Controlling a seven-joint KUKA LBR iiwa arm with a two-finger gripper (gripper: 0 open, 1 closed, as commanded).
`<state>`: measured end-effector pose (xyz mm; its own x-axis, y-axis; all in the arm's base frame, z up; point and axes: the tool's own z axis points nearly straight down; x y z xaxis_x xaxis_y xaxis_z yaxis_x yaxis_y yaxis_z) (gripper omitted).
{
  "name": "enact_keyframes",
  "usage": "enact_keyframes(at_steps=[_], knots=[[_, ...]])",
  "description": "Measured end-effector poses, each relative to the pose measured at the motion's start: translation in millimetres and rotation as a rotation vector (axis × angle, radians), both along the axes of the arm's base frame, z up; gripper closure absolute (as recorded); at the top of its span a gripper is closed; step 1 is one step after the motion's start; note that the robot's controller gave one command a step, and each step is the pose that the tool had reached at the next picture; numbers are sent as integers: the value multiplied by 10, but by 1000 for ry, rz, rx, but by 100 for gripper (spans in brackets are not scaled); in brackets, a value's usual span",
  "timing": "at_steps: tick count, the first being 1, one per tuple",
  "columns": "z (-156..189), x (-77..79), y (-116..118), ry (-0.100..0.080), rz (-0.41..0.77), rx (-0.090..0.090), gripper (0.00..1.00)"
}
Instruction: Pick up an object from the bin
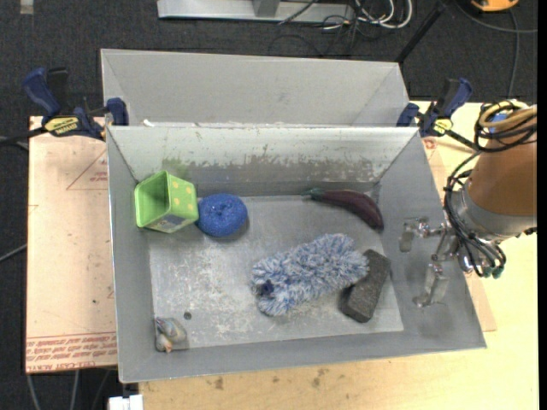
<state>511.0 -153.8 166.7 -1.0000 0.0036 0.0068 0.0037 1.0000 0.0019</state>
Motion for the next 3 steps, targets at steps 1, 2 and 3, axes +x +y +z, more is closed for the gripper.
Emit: enact_keyframes(at_steps=[1, 2, 3], knots=[[44, 20, 7, -8, 5, -2, 0], [-416, 72, 91, -14, 292, -3, 0], [-711, 84, 124, -5, 478, 3, 0]])
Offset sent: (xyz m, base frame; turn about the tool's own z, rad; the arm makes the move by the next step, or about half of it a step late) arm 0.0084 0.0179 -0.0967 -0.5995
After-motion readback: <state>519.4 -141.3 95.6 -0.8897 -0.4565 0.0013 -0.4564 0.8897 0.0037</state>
